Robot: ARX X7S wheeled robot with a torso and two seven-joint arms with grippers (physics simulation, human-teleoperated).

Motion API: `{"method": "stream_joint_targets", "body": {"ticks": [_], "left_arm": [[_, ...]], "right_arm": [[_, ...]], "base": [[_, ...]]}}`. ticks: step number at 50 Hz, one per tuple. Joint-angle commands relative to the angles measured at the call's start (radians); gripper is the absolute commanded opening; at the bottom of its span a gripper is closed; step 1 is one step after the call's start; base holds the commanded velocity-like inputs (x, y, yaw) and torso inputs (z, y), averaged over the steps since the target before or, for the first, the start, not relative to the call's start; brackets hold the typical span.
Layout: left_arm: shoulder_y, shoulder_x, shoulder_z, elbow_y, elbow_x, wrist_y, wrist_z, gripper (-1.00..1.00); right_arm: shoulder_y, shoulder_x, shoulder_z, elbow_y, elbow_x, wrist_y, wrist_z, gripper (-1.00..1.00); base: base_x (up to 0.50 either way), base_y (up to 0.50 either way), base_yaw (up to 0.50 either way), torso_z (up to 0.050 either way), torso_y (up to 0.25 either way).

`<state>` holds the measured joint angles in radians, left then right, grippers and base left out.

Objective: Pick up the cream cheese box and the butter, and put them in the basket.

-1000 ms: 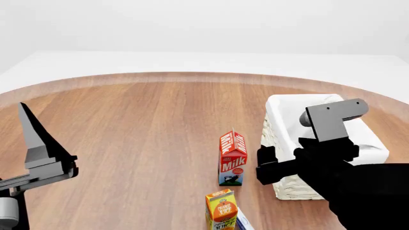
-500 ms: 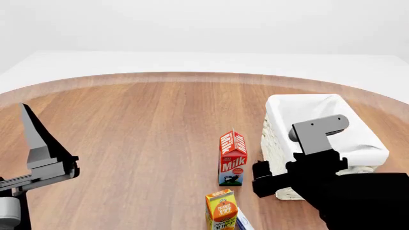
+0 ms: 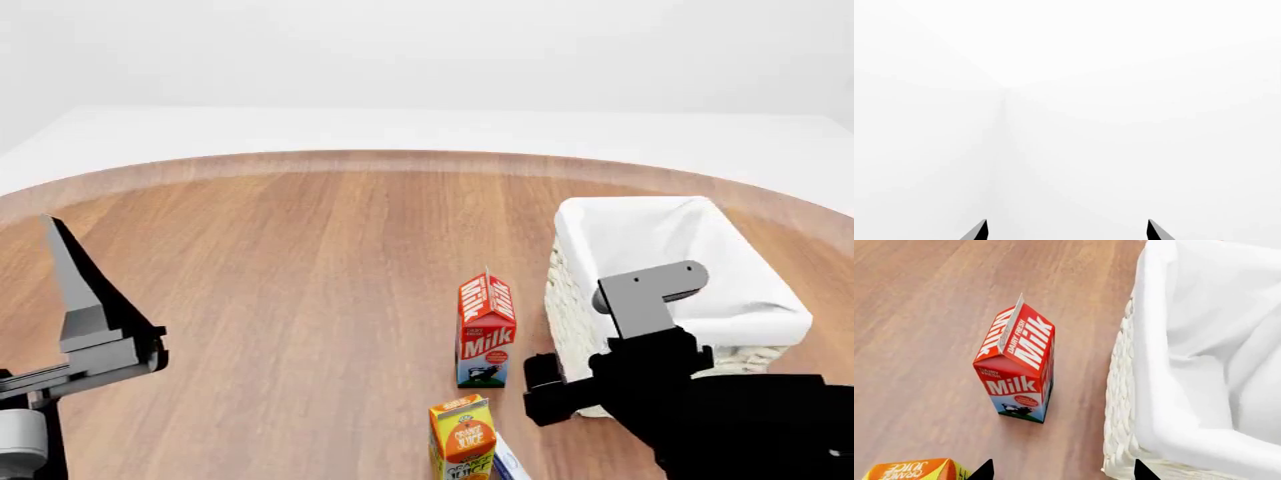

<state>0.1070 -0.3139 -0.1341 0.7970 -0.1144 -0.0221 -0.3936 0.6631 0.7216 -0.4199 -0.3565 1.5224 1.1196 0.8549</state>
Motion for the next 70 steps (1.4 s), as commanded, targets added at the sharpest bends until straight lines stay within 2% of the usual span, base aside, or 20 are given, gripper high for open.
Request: {"method": "stream_joint_targets", "body": {"ticks": [1, 36, 70], "left_arm": [[0.0, -0.003, 0.004, -0.005, 0.0, 0.004, -0.004, 1.0], [0.002, -0.015, 0.014, -0.001, -0.003, 0.0, -0.015, 1.0], [0.004, -0.023, 0.022, -0.01, -0.006, 0.009, -0.026, 1.0]], "right_arm": [[-0.026, -0.001, -0.015, 0.021, -0.045, -0.019, -0.033, 1.0], [-0.182, 0.039, -0.01, 0.006, -0.089, -0.102, -0.073, 1.0], [-0.276, 0.012, -0.079, 0.013, -0.177, -0.141, -0.129, 1.0]], "base": [[0.0, 0.0, 0.0, 0.0, 0.0], [0.0, 0.0, 0.0, 0.0, 0.0], [0.0, 0.0, 0.0, 0.0, 0.0]]}}
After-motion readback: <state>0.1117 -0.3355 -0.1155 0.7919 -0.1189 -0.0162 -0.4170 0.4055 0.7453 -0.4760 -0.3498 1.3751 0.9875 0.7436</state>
